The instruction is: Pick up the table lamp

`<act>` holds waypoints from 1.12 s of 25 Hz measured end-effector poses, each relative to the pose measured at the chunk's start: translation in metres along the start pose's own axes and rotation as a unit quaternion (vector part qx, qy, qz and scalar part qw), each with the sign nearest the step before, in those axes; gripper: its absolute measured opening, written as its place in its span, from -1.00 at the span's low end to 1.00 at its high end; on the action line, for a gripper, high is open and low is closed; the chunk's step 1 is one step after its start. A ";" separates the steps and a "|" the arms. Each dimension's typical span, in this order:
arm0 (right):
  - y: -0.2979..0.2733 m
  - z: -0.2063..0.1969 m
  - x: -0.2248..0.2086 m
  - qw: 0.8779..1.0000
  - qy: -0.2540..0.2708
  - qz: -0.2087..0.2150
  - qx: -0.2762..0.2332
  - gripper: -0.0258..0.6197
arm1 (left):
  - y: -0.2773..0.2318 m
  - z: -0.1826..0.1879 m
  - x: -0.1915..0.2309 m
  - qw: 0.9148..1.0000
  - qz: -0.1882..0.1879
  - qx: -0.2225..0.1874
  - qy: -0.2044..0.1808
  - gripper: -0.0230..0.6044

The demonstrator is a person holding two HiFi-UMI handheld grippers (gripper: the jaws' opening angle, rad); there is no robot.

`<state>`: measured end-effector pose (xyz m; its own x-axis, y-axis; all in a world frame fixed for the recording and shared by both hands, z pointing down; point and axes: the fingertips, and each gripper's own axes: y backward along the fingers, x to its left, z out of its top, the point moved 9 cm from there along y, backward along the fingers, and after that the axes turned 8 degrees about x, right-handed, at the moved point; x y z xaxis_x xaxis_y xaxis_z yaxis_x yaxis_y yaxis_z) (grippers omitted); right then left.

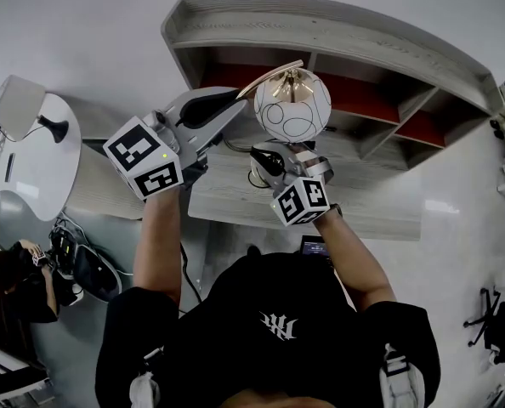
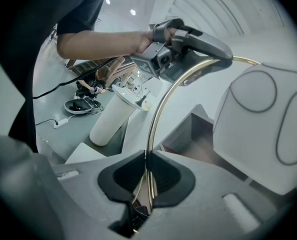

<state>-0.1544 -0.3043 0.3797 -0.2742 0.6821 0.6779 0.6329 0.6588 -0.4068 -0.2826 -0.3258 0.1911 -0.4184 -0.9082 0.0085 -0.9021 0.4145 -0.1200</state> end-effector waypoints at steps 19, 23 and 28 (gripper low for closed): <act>0.010 0.014 -0.022 1.000 0.011 -0.018 0.012 -0.78 | -0.001 0.027 0.003 1.000 -0.011 -0.020 -0.014 -0.81; 0.012 0.013 -0.021 1.000 0.014 -0.017 0.014 -0.78 | 0.000 0.025 0.003 1.000 -0.011 -0.024 -0.009 -0.81; 0.011 0.013 -0.021 1.000 0.017 -0.017 0.020 -0.78 | 0.000 0.024 0.003 1.000 -0.011 -0.027 -0.005 -0.81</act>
<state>-0.1512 -0.3069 0.3528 -0.2706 0.6480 0.7120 0.5942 0.6943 -0.4060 -0.2812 -0.3298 0.1675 -0.3978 -0.9175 -0.0002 -0.9155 0.3969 -0.0661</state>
